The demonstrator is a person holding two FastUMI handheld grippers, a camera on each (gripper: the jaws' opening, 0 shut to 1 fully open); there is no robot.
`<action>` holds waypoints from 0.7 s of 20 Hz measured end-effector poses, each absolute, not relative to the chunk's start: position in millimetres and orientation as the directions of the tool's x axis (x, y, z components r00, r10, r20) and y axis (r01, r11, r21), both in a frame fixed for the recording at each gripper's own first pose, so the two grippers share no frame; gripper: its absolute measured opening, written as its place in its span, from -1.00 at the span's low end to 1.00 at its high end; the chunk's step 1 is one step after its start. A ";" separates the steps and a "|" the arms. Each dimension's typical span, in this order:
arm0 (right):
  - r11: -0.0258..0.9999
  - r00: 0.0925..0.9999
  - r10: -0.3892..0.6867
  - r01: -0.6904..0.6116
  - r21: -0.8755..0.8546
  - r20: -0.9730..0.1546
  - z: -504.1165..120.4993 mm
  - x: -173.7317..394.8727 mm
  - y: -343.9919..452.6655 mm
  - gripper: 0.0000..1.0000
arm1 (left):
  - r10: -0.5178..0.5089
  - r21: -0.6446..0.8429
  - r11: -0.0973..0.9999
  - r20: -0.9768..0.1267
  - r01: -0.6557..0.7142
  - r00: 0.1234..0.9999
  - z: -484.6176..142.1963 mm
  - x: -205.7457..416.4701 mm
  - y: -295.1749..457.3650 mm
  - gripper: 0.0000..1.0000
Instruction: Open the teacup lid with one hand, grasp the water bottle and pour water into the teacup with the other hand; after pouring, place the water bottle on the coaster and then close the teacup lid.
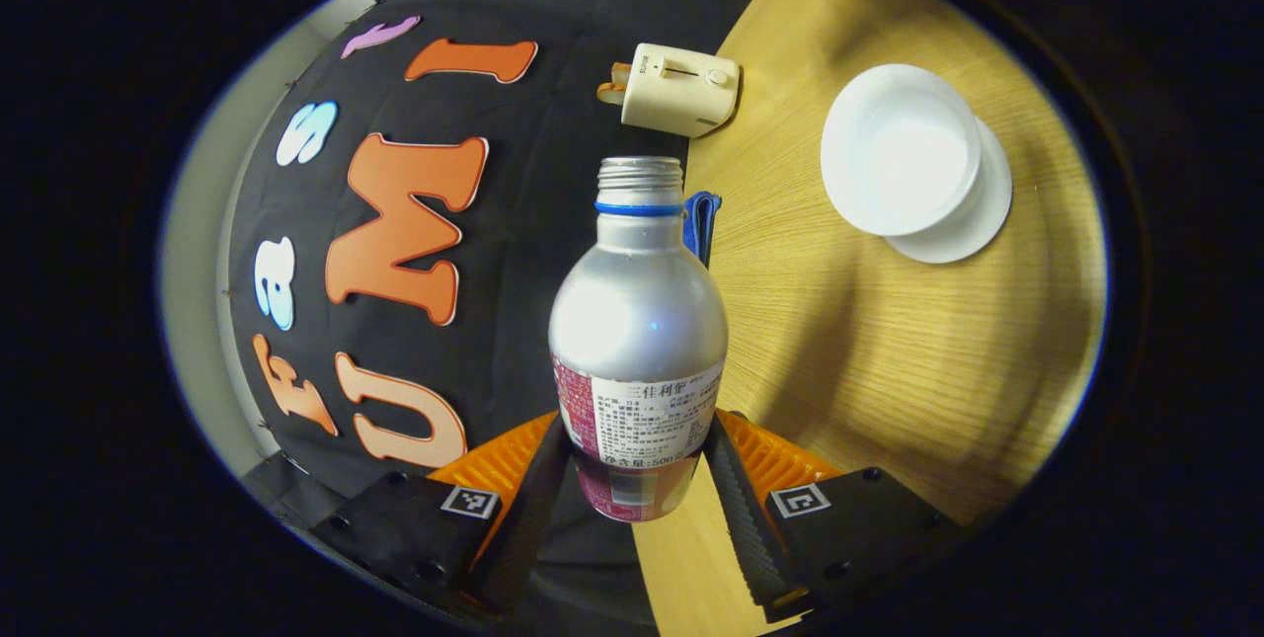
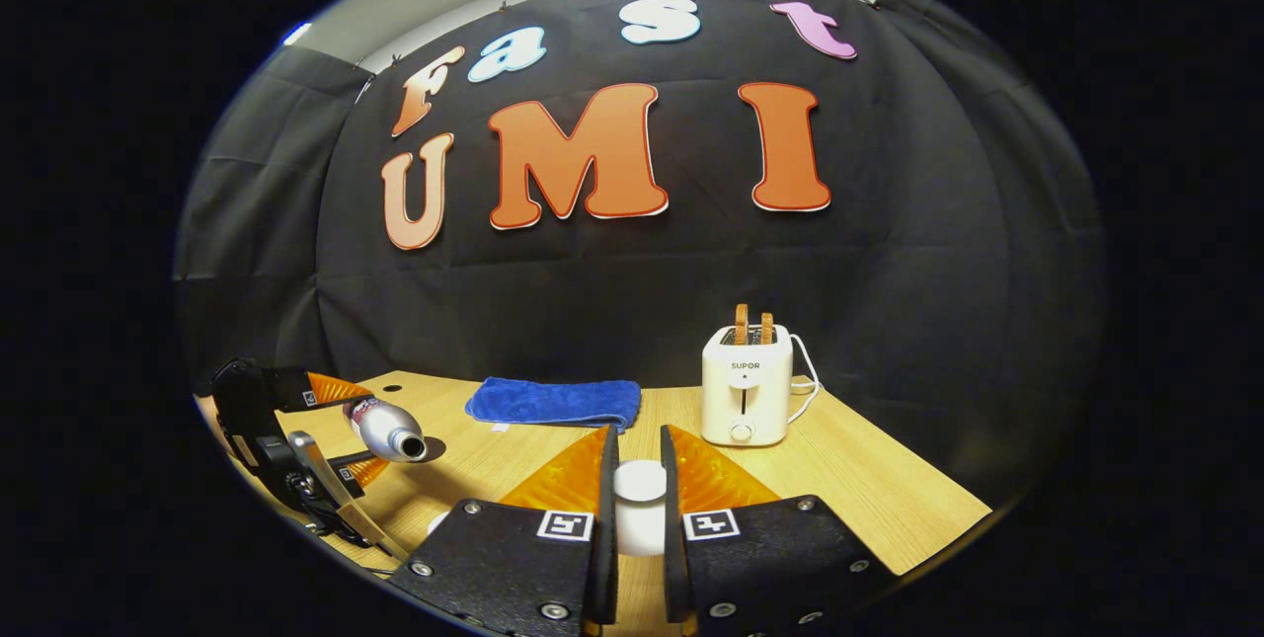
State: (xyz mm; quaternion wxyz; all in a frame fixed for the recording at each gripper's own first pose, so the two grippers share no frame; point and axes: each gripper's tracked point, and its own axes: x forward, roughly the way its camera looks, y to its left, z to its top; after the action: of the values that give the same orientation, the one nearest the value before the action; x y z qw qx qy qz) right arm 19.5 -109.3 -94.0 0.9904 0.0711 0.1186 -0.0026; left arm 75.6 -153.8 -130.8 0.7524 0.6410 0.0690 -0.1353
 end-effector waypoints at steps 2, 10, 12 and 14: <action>0.990 0.972 0.012 0.022 0.138 -0.237 -94.8 18.8 -109.7 -0.63 | -0.119 0.952 0.110 -0.272 0.285 0.955 -130.9 77.3 -153.2 0.70; 0.992 0.970 0.025 0.006 0.128 -0.240 -96.3 13.9 -102.4 -0.63 | -0.153 0.970 -0.025 -0.241 0.240 0.958 -116.8 80.8 -158.0 0.69; 0.992 0.970 0.030 0.002 0.130 -0.239 -96.3 12.8 -100.5 -0.63 | -0.160 0.972 -0.051 -0.235 0.229 0.959 -113.9 82.1 -159.6 0.73; 0.992 0.971 0.031 0.000 0.128 -0.239 -96.4 12.4 -100.1 -0.63 | -0.167 0.973 -0.082 -0.225 0.214 0.960 -110.0 81.5 -161.7 0.70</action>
State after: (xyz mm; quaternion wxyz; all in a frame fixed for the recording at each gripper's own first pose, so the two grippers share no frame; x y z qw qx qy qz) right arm 12.4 -100.1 -96.4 0.9906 0.0637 0.1209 0.0077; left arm 81.5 -161.7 -110.0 0.6771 0.7221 0.0162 -0.1407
